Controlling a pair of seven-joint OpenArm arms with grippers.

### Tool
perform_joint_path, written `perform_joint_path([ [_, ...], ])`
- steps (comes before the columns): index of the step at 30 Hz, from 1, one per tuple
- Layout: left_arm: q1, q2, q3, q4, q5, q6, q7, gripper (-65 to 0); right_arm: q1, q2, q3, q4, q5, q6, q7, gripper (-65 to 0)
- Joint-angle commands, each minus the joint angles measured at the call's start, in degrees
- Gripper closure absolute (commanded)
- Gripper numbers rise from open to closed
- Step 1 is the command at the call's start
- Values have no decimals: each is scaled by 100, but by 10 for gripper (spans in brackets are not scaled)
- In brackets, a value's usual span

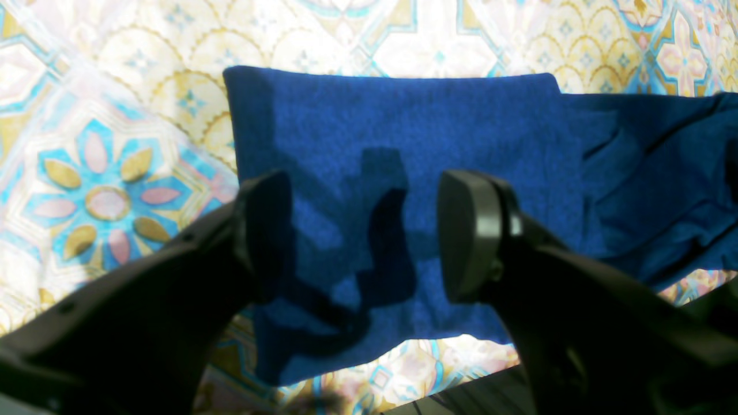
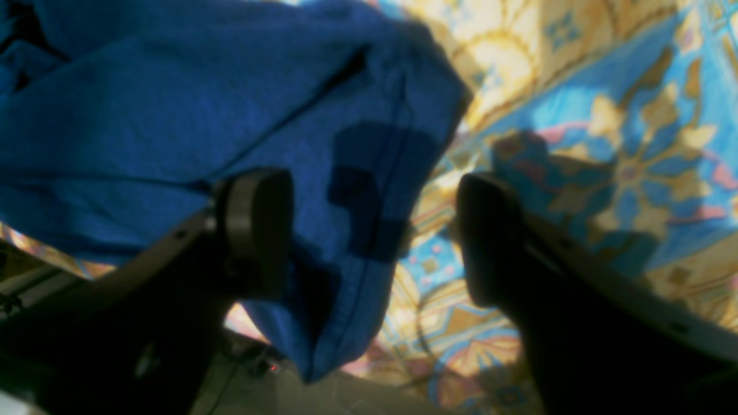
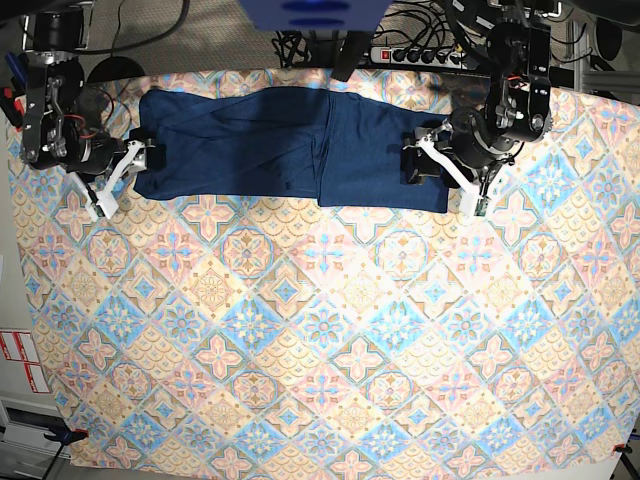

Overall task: Fold the T-shirt properly
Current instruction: 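Move the right gripper to the shirt's other end and grasp it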

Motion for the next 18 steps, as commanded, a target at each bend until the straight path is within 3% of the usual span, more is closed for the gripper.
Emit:
perform_joint_path([
  [1, -30, -27, -19, 95, -60, -28, -85, -393, 47, 110, 49, -34, 77, 28, 38, -428],
  [5, -30, -27, -19, 95, -33, -28, -85, -393, 47, 93, 49, -342, 165, 28, 38, -428],
  [11, -30, -27, -19, 86, -33, -28, -85, -393, 38, 93, 5, -764, 947, 28, 20, -428],
  [18, -30, -27, -19, 86, -33, -28, -85, -393, -6, -13, -144, -781, 1326, 28, -6, -428],
])
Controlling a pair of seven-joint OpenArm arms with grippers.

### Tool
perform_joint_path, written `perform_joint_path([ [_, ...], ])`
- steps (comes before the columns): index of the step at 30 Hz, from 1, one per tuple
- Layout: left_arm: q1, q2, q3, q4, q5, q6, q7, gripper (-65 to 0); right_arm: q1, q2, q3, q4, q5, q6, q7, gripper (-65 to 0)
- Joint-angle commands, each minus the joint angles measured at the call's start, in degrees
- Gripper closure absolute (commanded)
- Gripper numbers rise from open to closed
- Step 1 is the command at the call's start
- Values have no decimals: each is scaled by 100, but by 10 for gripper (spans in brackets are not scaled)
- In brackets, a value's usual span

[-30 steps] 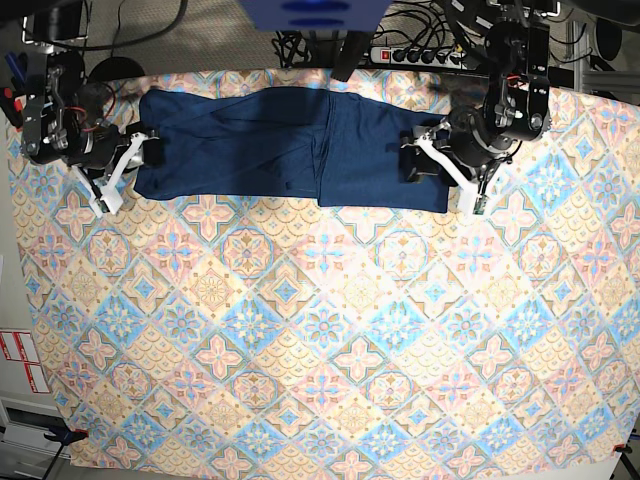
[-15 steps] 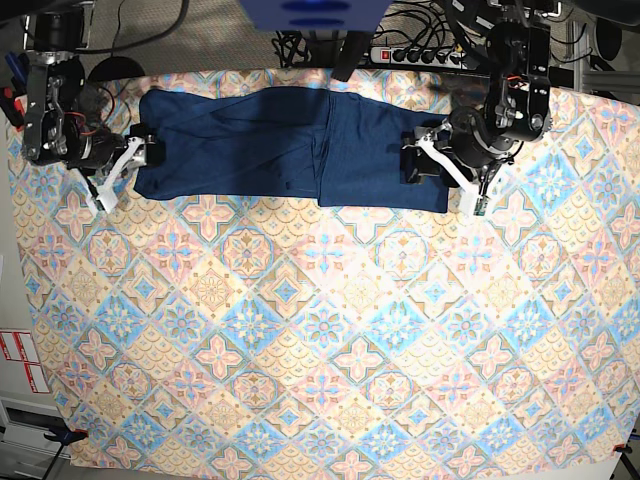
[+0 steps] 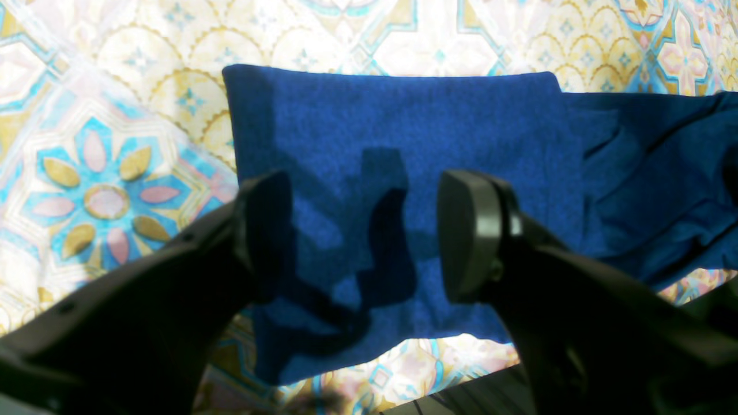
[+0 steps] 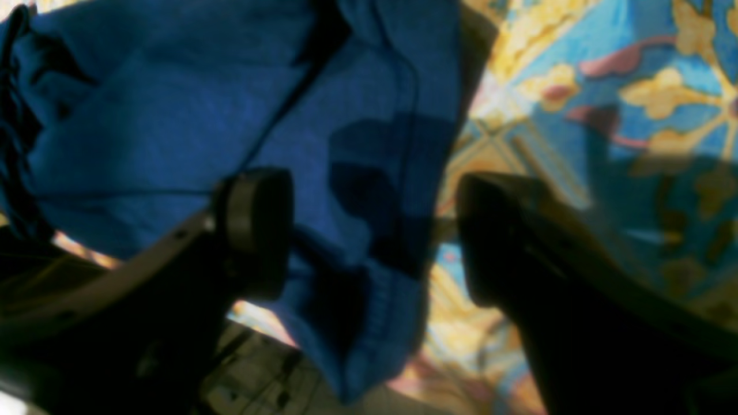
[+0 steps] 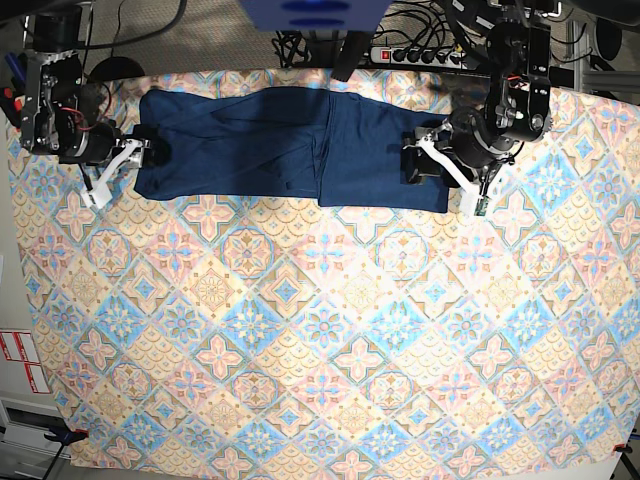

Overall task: Fold the T-shirt properly
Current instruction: 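Move the right gripper to the shirt's other end and grasp it, then fold the grasped end over toward the left gripper with the right gripper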

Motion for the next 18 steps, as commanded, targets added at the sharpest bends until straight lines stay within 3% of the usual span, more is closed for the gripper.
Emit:
perform_joint_path([
  [1, -30, -27, -19, 86, -40, -28, -83, -393, -12, -15, -110, 54, 137, 52, -93, -428],
  [9, -30, -27, -19, 86, -57, -28, -83, -393, -100, -297, -505, 71, 154, 52, -102, -428],
  [18, -30, -27, -19, 86, -66, -28, -83, -393, -188, -622, -497, 353, 154, 52, -392, -425],
])
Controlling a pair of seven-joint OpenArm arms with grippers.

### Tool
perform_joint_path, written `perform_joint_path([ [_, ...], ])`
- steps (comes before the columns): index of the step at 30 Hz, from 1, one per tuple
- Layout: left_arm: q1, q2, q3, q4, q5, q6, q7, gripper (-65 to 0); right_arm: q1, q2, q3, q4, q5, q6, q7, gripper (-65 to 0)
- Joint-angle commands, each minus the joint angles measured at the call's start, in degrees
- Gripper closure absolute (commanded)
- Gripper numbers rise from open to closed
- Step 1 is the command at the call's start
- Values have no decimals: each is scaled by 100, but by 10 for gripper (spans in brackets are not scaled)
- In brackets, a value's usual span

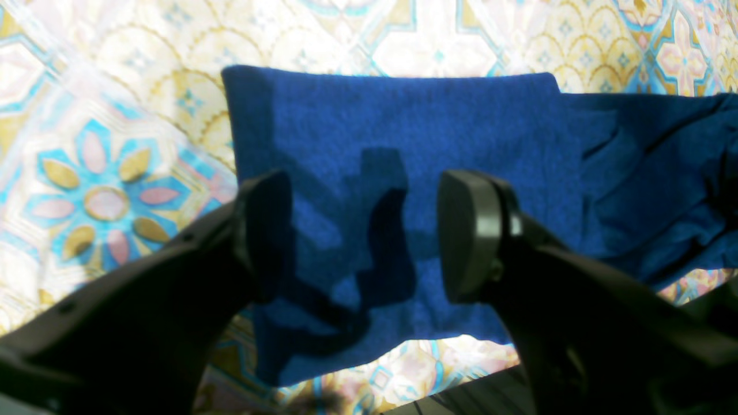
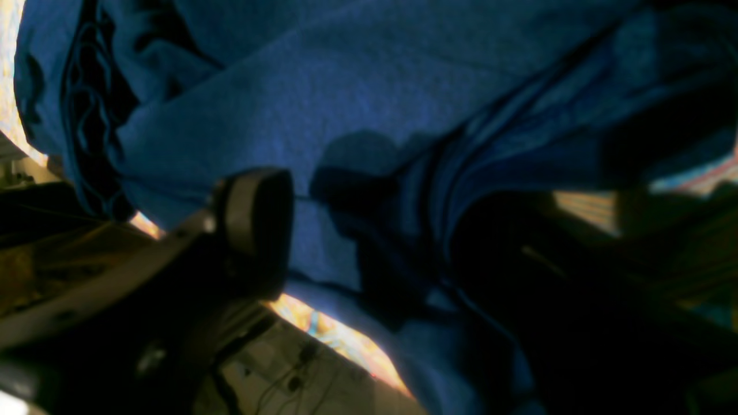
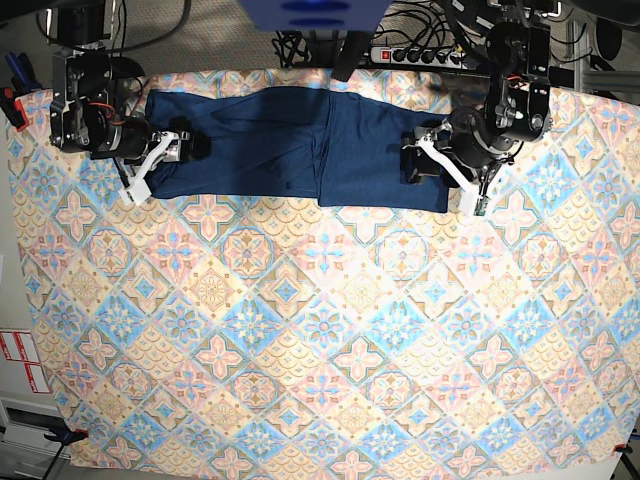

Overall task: Fold the T-shirt properly
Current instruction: 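Fold the grasped end over toward the left gripper with the right gripper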

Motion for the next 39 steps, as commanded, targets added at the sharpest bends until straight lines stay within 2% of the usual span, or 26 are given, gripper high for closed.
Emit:
perform_joint_path([
  [1, -28, -25, -17, 86, -64, -30, -81, -393, -70, -132, -75, -50, 93, 57, -305, -412],
  [4, -28, -25, -17, 86, -73, -30, -81, -393, -70, -141, -84, -67, 93, 57, -296, -342],
  [10, -28, 2, -17, 86, -73, -30, -81, -393, -61, -150, -66, -278, 93, 57, -296, -149],
  [15, -28, 2, -17, 86, -73, -30, -81, -393, -17, -238, -4, -384, 93, 57, -252, -74],
  [18, -28, 2, -17, 86, -73, -30, -81, -393, -17, -255, 453, -384, 93, 57, -278, -20],
  [24, -28, 2, -26, 86, -73, -30, -89, -393, 281, -247, 954, -375, 93, 57, -296, -13],
  [35, 25, 10, -35, 86, -82, -30, -415, -393, 1134, -220, 971, -419, 75, 57, -287, -11],
  [39, 78, 10, -35, 95, -82, -30, -450, -393, 1205, -62, 971, -322, 93, 57, -322, -11],
])
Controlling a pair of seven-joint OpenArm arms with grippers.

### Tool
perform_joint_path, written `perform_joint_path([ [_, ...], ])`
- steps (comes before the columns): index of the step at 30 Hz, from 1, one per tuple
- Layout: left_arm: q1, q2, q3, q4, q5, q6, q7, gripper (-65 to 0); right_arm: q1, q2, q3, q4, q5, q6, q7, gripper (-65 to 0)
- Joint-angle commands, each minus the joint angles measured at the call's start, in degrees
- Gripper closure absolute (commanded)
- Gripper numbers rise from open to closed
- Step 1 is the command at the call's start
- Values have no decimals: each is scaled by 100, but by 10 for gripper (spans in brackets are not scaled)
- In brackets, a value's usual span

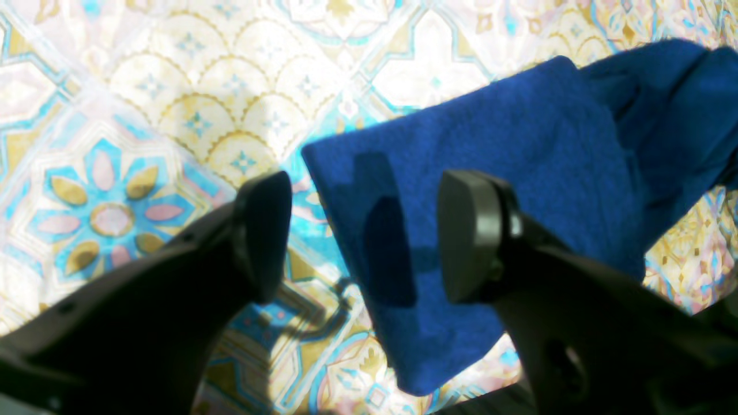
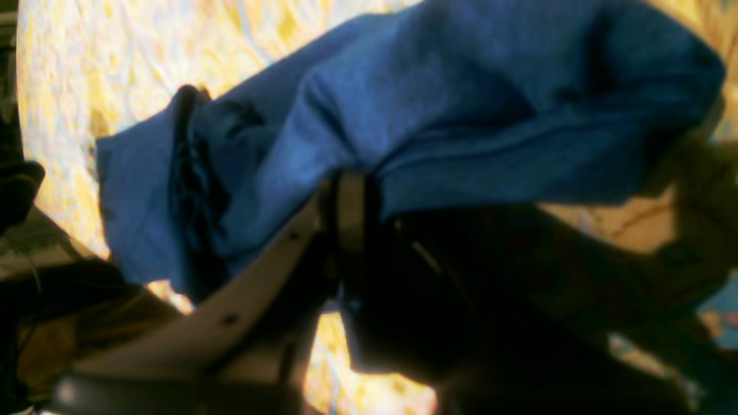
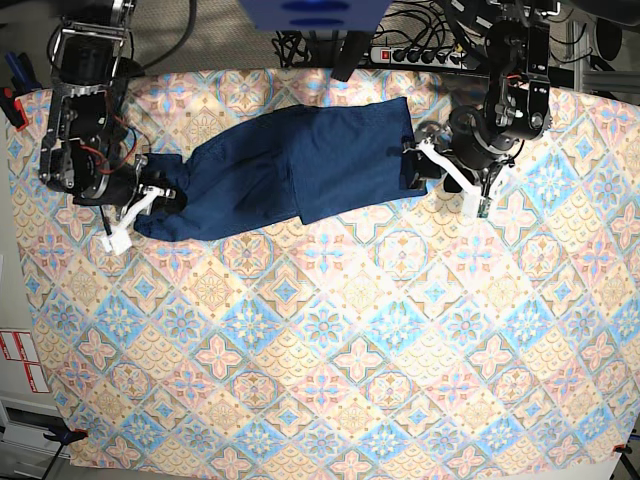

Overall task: Fold the T-shirt properly
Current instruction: 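Fold the grasped end over toward the left gripper with the right gripper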

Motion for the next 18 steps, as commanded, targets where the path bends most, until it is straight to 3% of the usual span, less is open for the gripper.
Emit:
perform_joint_path([
  [1, 17, -22, -17, 108, -60, -28, -109, -393, 42, 119, 42, 205, 49, 33, -47, -11],
  [9, 26, 65, -483, 108, -69, -28, -74, -393, -486, 75, -37, 1656, 49, 33, -390, -11],
  [18, 34, 65, -492, 108, -69, -28, -65, -393, -741, -417, -1382, 2807, 49, 33, -373, -12],
])
